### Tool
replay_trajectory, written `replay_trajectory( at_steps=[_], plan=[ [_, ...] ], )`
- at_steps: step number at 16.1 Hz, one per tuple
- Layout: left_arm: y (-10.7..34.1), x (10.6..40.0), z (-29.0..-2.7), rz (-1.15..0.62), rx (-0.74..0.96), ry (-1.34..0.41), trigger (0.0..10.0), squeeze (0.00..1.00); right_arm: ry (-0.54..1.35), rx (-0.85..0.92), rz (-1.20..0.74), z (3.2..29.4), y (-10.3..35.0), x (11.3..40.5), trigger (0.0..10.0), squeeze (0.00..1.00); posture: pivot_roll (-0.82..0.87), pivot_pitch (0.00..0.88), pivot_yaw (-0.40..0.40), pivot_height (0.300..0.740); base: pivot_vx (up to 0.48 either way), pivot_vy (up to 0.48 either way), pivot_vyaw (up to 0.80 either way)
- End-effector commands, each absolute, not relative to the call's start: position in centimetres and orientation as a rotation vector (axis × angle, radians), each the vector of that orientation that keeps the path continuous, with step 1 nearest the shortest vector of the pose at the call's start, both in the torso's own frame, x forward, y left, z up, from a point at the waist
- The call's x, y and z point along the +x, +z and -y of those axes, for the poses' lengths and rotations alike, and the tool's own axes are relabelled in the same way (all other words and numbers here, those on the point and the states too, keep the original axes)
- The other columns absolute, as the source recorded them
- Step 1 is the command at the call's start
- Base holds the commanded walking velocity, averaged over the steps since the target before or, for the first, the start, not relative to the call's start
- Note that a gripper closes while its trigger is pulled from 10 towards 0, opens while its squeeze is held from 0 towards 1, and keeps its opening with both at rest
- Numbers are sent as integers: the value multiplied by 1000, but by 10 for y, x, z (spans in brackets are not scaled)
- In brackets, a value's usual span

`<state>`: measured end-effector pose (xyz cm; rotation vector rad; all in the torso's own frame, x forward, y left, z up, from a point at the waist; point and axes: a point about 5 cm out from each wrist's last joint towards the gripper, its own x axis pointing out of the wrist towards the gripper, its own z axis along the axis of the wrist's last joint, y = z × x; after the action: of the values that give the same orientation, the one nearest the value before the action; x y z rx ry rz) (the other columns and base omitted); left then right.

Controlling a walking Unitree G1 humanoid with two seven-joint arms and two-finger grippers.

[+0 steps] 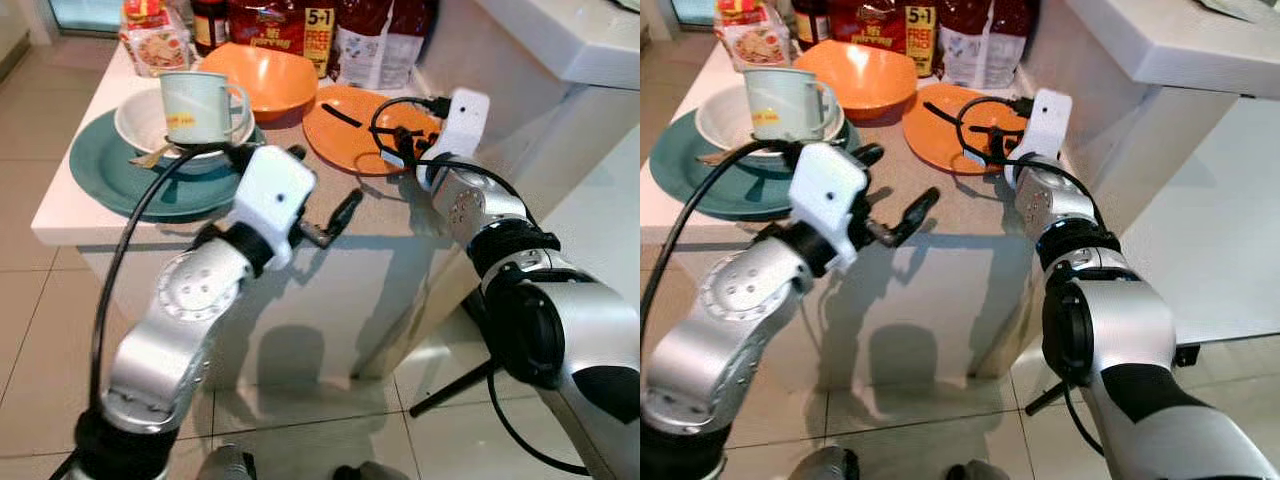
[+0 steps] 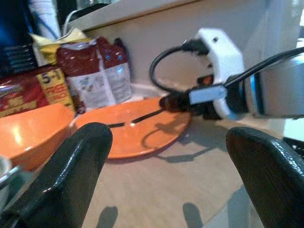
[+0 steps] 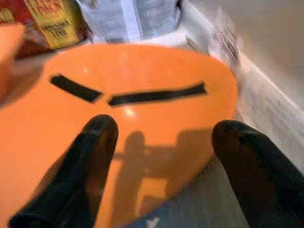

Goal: Setting the table

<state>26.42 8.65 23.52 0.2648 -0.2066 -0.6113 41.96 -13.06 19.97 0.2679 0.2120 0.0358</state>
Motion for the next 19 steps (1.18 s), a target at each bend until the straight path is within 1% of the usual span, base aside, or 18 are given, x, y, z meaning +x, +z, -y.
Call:
replay_trajectory(
  at_steps=[1, 2, 3, 4, 5, 7, 10, 13, 14, 15, 16, 17, 19],
  plan=[
    [233, 266, -83, 190, 262, -613, 10000, 0, 9, 272, -256, 135, 200, 420, 10000, 882, 118, 116, -142, 740, 0, 0, 0],
    [233, 265, -83, 191, 263, -610, 10000, 0, 3, 306, -273, 135, 198, 419, 10000, 553, 124, 121, -146, 740, 0, 0, 0],
    [234, 264, -83, 192, 262, -609, 10000, 0, 7, 296, -279, 135, 196, 419, 10000, 522, 127, 125, -148, 740, 0, 0, 0],
    [234, 263, -83, 191, 261, -606, 10000, 0, -2, 290, -289, 136, 195, 419, 10000, 243, 133, 130, -151, 740, 0, 0, 0],
    [234, 262, -83, 192, 260, -604, 10000, 0, -13, 290, -290, 138, 195, 419, 10000, 0, 136, 135, -151, 740, 0, 0, 0],
    [234, 260, -84, 189, 257, -602, 10000, 0, -7, 322, -300, 137, 194, 418, 10000, 0, 142, 140, -150, 740, 0, 0, 0],
    [233, 257, -87, 177, 267, -604, 10000, 0, 1, 417, -318, 134, 193, 418, 10000, 0, 156, 151, -150, 740, 0, 0, 0],
    [232, 255, -89, 169, 271, -596, 10000, 0, 17, 544, -322, 132, 194, 418, 10000, 0, 161, 150, -151, 740, 0, 0, 0],
    [232, 254, -89, 168, 271, -596, 10000, 0, 18, 560, -322, 132, 194, 418, 9647, 0, 161, 150, -150, 740, 0, 0, 0],
    [232, 254, -89, 168, 271, -596, 10000, 0, 18, 560, -322, 132, 194, 418, 9647, 0, 161, 150, -150, 740, 0, 0, 0],
    [231, 254, -90, 166, 273, -596, 10000, 0, 26, 587, -315, 132, 194, 418, 3216, 0, 163, 147, -148, 740, 0, 0, 0],
    [231, 254, -90, 165, 275, -596, 10000, 0, 41, 606, -310, 131, 195, 418, 0, 0, 163, 145, -147, 740, 0, 0, 0],
    [232, 255, -91, 164, 277, -595, 10000, 0, 46, 634, -311, 131, 196, 418, 0, 0, 163, 145, -147, 740, 0, 0, 0]
  ],
)
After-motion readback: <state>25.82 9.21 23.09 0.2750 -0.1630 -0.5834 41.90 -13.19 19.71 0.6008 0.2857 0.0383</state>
